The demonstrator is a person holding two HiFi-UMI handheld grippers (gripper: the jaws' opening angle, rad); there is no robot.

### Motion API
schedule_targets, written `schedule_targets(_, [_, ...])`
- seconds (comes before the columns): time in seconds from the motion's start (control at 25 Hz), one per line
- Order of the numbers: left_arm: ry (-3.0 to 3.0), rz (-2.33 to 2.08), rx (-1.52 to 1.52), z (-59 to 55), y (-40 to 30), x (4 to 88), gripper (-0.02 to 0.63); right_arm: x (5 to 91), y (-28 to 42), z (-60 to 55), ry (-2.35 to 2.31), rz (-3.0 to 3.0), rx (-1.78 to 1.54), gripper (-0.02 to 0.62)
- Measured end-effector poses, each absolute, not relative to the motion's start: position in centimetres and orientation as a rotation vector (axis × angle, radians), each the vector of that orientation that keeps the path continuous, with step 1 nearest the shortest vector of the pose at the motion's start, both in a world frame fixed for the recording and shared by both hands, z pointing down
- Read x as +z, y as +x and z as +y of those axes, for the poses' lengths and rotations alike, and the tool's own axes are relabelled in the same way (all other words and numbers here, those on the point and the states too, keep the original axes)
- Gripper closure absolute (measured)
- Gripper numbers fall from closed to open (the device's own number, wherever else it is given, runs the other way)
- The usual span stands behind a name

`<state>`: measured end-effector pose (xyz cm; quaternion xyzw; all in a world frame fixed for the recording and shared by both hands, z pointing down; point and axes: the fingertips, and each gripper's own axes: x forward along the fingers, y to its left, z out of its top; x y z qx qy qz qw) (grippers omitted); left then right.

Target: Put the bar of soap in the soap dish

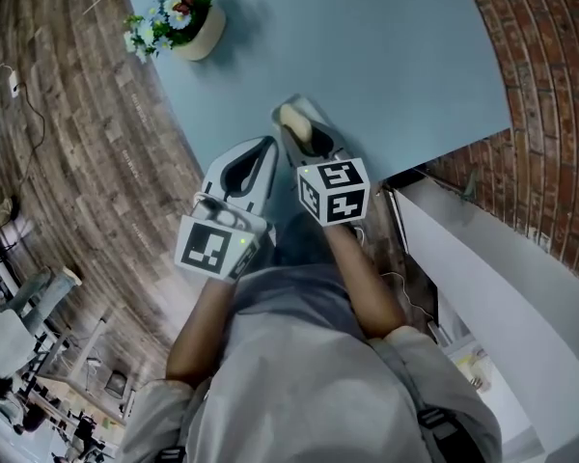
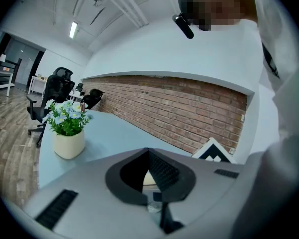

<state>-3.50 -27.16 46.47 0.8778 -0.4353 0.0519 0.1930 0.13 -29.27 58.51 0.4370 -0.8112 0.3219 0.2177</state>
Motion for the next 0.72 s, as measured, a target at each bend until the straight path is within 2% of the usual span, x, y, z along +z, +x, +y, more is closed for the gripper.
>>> schedule_targets(0.72, [2.465,-1.237,0.145,-27.07,-3.45,46.44,0.603,59.22,0.08,-29.66,1.184,-2.170,0.891,0.477])
